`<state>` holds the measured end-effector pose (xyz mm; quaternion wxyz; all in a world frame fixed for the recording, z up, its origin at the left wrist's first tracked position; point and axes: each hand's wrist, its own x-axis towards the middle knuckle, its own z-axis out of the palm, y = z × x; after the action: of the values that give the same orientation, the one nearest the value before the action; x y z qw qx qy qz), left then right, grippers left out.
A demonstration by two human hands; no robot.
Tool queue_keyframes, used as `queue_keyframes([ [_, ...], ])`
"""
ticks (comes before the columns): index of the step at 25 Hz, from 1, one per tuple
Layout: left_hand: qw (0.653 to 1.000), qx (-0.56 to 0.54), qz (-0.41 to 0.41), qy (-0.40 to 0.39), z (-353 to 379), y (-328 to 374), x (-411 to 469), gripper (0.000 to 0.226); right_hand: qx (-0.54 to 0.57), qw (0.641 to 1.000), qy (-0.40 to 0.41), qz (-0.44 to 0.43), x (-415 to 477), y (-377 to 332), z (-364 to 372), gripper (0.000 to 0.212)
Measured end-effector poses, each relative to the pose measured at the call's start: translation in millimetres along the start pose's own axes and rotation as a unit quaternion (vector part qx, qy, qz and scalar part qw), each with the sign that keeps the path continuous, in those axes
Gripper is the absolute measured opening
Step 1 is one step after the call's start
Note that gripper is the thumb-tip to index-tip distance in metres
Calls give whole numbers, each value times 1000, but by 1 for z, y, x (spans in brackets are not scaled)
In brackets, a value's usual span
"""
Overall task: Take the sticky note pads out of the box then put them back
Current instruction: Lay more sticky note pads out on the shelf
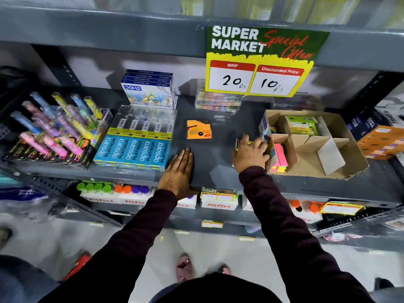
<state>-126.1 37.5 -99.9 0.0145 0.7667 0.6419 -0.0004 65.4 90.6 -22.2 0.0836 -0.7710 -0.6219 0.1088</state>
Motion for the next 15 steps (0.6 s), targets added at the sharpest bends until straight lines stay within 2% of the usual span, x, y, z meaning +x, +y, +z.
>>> queue_keyframes([
  [4,1000,-10,2,-5,0,-2,0,123,0,998,30,-53,27,-26,2,60],
  [7,1000,-10,9,-9,0,-3,0,120,-24,996,-23,-86,53,-44,12,58],
  [10,1000,-4,8,-4,1,-1,0,119,-23,994,-80,-71,68,-45,20,57],
  [13,1000,-14,10,-2,1,-3,0,117,-14,997,-43,-69,65,-43,7,60],
  [15,1000,-17,11,-8,-1,-3,0,119,0,999,-24,-39,50,-30,-3,63],
])
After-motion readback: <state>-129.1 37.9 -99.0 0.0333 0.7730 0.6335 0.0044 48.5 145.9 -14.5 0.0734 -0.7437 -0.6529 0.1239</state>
